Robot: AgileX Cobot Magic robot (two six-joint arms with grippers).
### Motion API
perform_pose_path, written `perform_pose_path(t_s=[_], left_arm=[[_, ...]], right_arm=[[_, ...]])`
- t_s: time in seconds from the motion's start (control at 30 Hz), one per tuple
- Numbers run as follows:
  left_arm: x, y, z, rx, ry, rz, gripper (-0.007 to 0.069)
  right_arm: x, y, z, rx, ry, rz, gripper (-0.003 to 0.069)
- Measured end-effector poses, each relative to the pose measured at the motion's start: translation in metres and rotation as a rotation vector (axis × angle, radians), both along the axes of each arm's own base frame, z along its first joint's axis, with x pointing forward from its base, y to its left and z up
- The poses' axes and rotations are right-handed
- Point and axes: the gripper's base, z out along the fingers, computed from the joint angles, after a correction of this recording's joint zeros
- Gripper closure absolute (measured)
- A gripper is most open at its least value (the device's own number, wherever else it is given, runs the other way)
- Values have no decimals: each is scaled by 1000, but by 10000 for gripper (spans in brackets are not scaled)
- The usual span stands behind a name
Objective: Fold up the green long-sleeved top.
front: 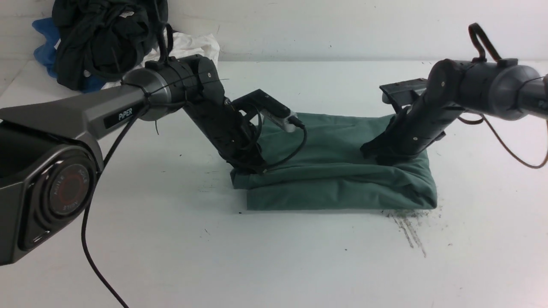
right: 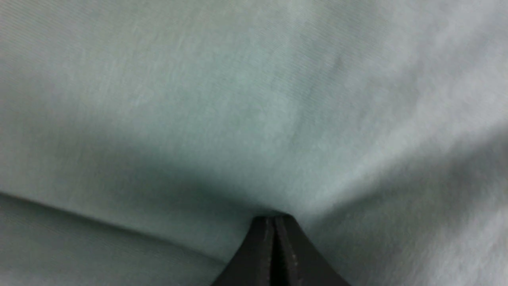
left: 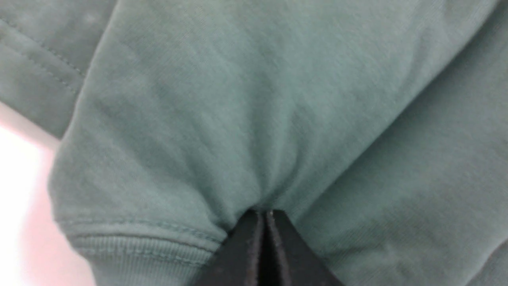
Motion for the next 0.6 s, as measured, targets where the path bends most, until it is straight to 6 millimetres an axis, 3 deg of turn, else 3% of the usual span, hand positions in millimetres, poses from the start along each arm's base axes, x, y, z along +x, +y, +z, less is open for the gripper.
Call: perform_pose_path(t_s=[0.17, 0.3, 0.4, 0.43, 0.47, 0.5, 0.53, 0.57, 0.6], left_arm=[[4, 15, 1, 5, 7, 26, 632], [2, 24, 26, 18, -31, 23, 632], [-8, 34, 81, 6, -132, 27, 632], [-10, 35, 90, 2, -151, 28, 632], [-23, 42, 131, -3, -231, 34, 632], [-29, 46, 146, 0, -259, 36, 632], [-46, 52, 181, 1, -325, 48, 632], [-57, 57, 201, 13, -361, 56, 632], [-60, 58, 206, 16, -369, 58, 632]], right_arm=[[7, 15, 3, 24, -32, 16, 672], [12, 22, 24, 34, -10, 44, 672], [17, 25, 75, 56, -96, 61, 673], [17, 25, 84, 60, -118, 62, 673], [14, 24, 119, 71, -188, 68, 673], [11, 23, 141, 80, -235, 71, 673], [3, 20, 175, 88, -307, 75, 673], [-6, 17, 202, 92, -364, 78, 673], [-8, 16, 207, 90, -376, 78, 673]])
